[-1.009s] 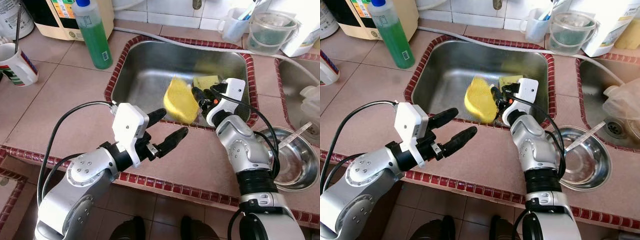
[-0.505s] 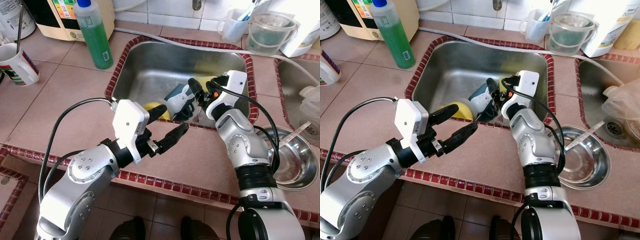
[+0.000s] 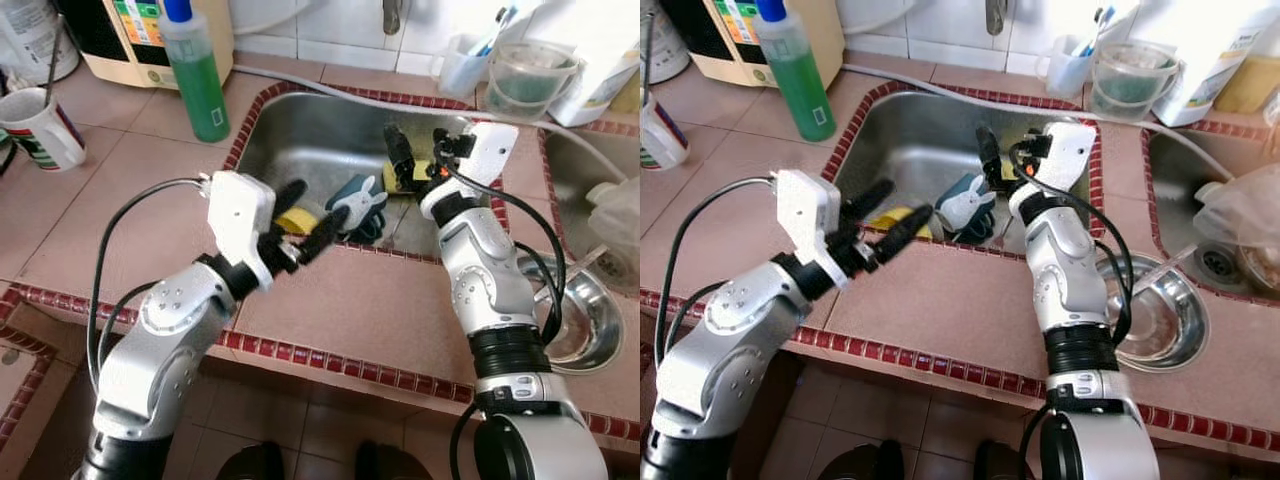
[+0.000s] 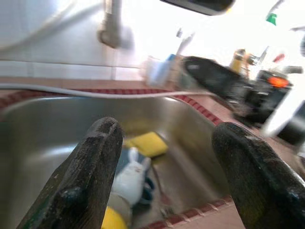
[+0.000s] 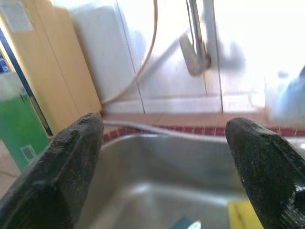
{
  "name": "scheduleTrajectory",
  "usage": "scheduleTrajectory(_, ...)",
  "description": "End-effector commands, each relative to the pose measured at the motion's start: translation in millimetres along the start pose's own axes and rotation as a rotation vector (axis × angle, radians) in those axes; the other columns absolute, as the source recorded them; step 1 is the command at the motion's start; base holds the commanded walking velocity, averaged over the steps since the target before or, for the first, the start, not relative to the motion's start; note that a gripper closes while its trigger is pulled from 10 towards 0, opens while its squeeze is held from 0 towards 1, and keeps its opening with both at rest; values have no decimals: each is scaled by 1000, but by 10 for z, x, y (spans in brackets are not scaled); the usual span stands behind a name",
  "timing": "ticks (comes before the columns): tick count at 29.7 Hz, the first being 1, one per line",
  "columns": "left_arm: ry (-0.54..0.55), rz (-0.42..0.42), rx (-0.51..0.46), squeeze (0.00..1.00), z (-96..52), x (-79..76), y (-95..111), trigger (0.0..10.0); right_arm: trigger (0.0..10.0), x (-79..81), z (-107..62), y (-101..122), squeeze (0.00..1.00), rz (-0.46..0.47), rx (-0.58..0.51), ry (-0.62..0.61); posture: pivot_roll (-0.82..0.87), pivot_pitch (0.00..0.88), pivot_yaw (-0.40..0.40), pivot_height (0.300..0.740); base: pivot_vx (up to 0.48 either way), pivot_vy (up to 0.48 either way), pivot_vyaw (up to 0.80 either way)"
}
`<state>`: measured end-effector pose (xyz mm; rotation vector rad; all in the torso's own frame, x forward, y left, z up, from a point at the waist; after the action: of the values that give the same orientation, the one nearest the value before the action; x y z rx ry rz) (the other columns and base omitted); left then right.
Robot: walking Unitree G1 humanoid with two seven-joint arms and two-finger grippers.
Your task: Kitchen organization
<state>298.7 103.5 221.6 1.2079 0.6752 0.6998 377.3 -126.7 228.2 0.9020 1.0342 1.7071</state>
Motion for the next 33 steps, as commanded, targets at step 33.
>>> scheduleTrajectory(33,343,93,-28,0,-172,492,-498,10000,10000,12,-658,-349,1000,-205,-46,-155,-24,0,-9,740,0,0,0)
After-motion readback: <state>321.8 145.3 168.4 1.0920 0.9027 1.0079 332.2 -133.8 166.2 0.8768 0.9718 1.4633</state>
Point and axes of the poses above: a point about 5 cm out from each wrist's last joint towards the gripper, its own z axis pointing out of the wrist towards the gripper, its own y axis along the axis of the wrist's last joint, x = y × z, the point moved 1 cm from there along z, pointing out of the wrist towards the gripper, and after that the axes turned 3 degrees about -z, right-handed, at the moved point
